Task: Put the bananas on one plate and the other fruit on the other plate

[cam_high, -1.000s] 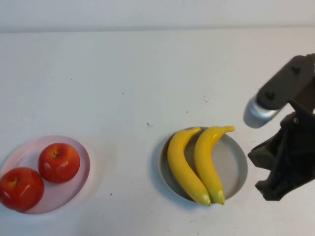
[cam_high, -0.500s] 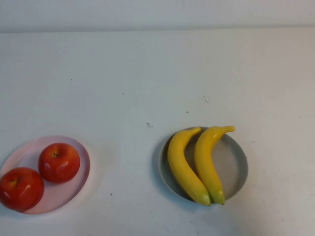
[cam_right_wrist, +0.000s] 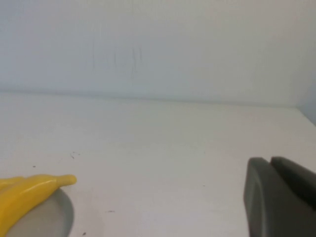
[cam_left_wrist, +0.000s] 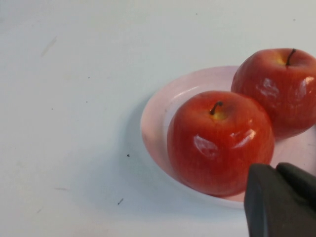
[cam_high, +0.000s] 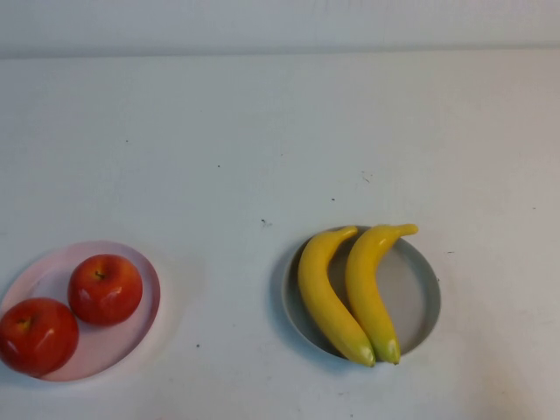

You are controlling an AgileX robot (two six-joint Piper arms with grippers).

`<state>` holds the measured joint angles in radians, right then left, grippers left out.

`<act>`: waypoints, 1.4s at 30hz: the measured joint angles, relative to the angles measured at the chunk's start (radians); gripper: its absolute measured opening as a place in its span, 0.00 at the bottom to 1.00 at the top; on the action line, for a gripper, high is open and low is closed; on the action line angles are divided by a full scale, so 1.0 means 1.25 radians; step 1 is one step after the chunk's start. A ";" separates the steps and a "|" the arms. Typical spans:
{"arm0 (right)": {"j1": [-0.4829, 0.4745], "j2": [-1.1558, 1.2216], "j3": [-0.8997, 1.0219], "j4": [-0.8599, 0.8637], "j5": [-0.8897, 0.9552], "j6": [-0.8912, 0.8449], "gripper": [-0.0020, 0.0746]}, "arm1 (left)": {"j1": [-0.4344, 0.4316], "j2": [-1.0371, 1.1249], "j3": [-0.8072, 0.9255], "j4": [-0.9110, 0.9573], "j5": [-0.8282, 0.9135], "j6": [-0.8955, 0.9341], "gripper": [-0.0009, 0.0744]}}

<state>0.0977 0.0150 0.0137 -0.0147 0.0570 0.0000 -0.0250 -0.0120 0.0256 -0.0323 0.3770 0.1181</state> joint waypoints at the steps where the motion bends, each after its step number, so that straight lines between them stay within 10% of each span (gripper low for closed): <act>1: 0.000 -0.010 0.004 0.000 0.000 0.000 0.01 | 0.000 0.000 0.000 0.000 0.000 0.000 0.01; 42: -0.004 -0.023 0.009 0.147 0.234 -0.184 0.01 | 0.000 0.000 0.000 0.000 0.000 0.000 0.01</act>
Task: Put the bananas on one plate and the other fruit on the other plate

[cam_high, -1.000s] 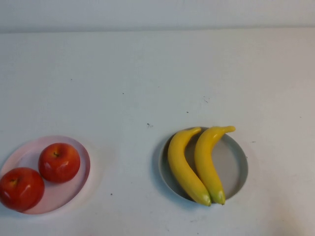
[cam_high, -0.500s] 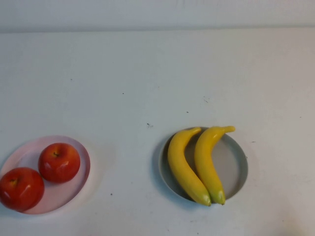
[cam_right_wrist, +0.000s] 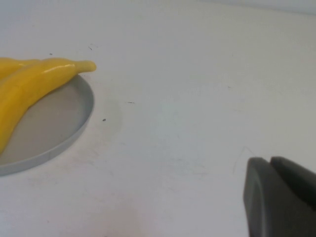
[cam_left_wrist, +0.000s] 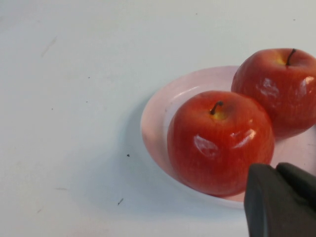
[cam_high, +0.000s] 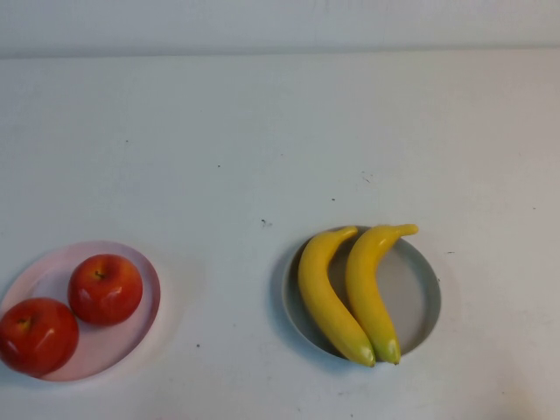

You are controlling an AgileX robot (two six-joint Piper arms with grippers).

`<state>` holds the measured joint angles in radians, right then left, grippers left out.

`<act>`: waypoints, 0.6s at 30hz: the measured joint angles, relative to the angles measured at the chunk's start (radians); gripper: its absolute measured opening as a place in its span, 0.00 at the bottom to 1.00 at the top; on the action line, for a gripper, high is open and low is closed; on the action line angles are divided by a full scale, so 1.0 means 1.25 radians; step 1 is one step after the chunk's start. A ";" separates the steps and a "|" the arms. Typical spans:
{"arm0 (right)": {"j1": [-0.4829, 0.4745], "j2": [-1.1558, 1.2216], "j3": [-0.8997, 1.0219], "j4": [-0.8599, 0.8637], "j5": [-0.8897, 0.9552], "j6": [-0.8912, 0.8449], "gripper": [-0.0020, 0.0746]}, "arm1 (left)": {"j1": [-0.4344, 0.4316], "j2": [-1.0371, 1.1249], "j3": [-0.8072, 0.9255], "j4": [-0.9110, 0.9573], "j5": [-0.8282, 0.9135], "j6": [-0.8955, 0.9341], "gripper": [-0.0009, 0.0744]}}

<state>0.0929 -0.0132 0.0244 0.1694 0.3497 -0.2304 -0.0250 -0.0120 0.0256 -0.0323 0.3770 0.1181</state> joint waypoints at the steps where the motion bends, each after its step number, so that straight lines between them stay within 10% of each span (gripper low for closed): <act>1: 0.000 0.000 0.000 0.000 0.000 0.000 0.01 | 0.000 0.000 0.000 0.000 0.000 0.000 0.01; 18: 0.000 0.000 0.000 0.020 0.000 -0.003 0.01 | 0.000 0.000 0.000 0.000 0.000 0.000 0.01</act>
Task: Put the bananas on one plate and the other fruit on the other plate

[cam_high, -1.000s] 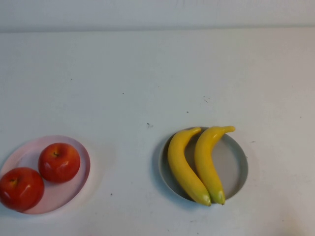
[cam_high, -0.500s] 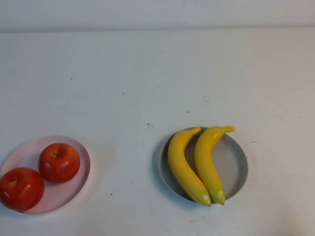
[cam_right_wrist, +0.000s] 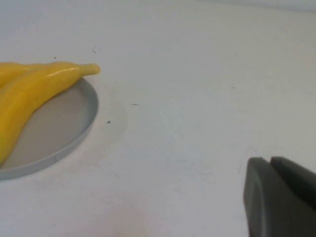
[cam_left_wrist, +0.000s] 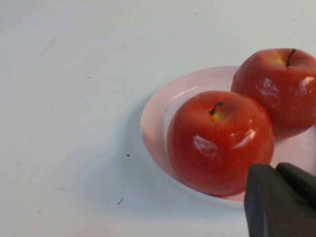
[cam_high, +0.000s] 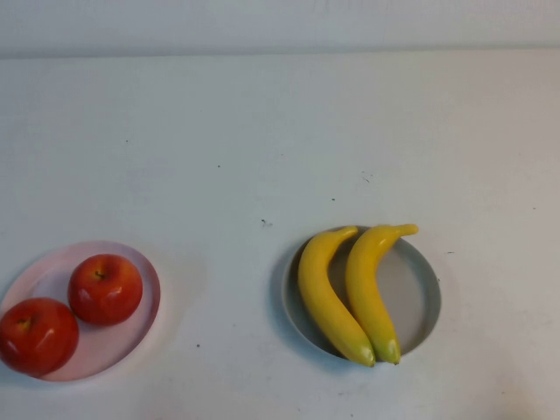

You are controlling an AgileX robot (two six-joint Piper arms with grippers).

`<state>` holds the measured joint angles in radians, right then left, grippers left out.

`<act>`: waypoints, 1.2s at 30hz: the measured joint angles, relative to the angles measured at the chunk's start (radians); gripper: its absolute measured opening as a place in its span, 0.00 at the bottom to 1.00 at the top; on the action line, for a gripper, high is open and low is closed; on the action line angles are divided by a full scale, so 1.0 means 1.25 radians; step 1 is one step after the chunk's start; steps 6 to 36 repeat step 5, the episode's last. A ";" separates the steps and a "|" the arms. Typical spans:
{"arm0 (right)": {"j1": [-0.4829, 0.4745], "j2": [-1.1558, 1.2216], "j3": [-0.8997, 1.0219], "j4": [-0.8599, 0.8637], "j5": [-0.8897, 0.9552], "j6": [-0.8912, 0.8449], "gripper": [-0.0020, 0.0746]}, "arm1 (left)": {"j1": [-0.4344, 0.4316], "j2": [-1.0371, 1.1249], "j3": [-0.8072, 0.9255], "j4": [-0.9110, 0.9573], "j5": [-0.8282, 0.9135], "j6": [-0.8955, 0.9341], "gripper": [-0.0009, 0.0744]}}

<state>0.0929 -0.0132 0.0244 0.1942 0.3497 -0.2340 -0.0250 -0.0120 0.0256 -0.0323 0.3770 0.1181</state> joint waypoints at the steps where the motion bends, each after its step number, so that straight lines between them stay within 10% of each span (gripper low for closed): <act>1: 0.000 0.000 0.000 0.000 0.000 0.000 0.01 | 0.000 0.000 0.000 0.000 0.000 0.000 0.01; 36: 0.000 0.000 0.000 0.000 0.000 0.000 0.01 | 0.000 0.000 0.000 0.000 0.000 0.000 0.01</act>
